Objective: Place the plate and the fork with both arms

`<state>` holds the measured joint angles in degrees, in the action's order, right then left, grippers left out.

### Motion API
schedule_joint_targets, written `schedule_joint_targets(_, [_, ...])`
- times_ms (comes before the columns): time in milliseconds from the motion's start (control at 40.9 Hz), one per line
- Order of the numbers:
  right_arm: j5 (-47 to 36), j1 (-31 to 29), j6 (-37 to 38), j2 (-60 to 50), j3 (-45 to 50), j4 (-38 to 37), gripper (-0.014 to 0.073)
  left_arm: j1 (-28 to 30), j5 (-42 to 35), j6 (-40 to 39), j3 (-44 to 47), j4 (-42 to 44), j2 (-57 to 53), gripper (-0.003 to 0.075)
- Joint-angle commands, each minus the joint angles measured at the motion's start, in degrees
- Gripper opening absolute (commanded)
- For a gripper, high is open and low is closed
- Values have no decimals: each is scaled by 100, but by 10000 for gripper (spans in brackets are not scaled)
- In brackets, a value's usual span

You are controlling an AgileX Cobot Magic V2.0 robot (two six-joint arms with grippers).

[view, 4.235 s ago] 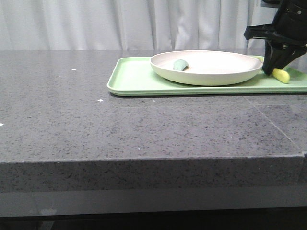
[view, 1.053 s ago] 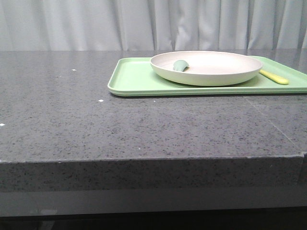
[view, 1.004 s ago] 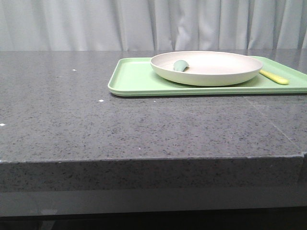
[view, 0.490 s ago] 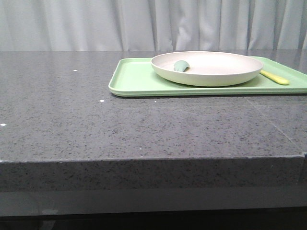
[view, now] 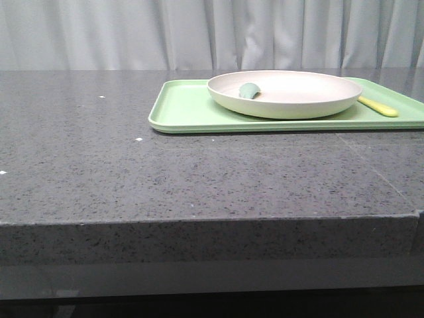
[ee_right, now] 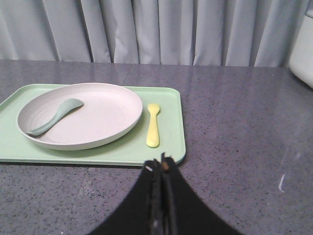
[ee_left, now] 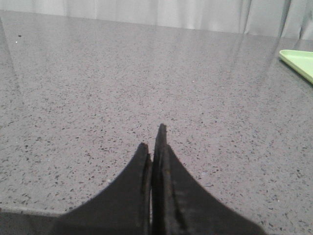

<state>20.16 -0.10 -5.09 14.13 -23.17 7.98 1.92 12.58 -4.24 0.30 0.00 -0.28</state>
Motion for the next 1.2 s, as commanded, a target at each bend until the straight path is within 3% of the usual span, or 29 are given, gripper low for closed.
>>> schedule_joint_targets(0, [-487,-35,-39,60,-141,-39,-121,2,-513,-16,24,-42,-119,-18])
schedule_joint_targets(881, [-487,-35,-39,60,-135,-39,-121,2,-513,-16,24,-42,-119,-18])
schedule_joint_targets(1175, [-1538,186,-34,-161,803,-221,-121,2,-513,-16,24,-42,-119,-18])
